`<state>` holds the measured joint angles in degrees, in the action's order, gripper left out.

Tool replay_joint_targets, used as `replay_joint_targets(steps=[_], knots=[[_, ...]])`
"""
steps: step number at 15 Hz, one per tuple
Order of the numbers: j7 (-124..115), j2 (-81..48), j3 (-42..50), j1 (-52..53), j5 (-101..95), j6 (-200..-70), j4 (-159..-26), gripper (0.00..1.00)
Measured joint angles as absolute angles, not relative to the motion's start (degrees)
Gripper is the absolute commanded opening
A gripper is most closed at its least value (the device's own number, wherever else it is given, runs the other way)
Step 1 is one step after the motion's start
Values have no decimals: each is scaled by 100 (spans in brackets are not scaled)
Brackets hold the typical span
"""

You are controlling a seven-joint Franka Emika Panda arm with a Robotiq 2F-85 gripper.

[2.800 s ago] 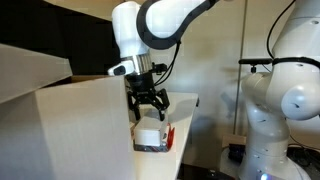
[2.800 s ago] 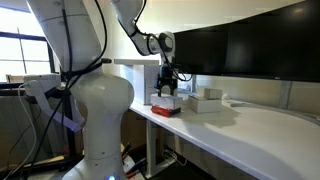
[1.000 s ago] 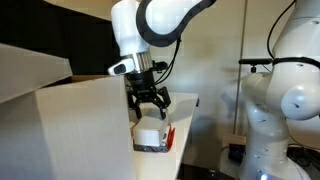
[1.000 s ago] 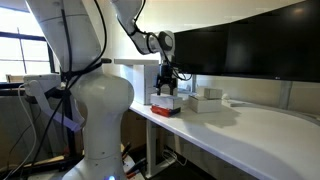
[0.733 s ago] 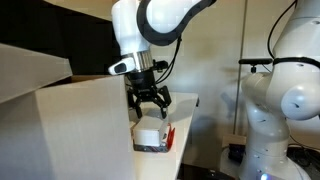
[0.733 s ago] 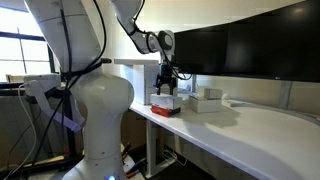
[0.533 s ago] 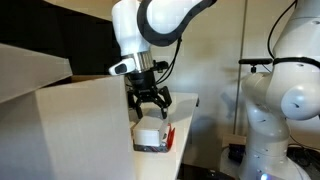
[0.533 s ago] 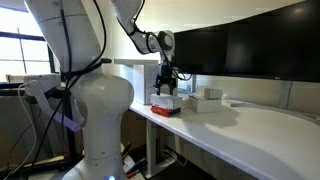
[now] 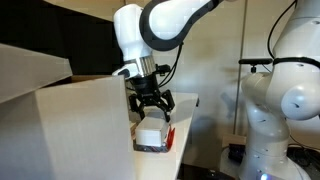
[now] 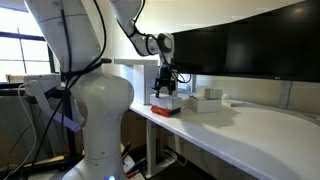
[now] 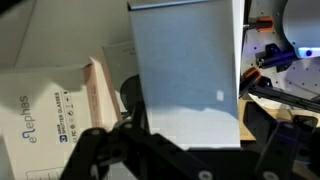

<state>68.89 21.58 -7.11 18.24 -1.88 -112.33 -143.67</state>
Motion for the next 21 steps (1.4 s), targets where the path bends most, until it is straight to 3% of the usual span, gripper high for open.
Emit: replay_joint_targets(steps=[2, 3, 4, 6, 21], knots=[[6889, 2151, -711, 1824, -169, -11268, -14416, 100], [6889, 2148, -711, 1824, -161, -11287, -14445, 75], [6889, 2146, -711, 1824, -154, -11306, -14470, 74], [6889, 2147, -711, 1824, -149, -11332, -14500, 63], [6773, 2245, -710, 1820, -135, -11270, -14391, 61]])
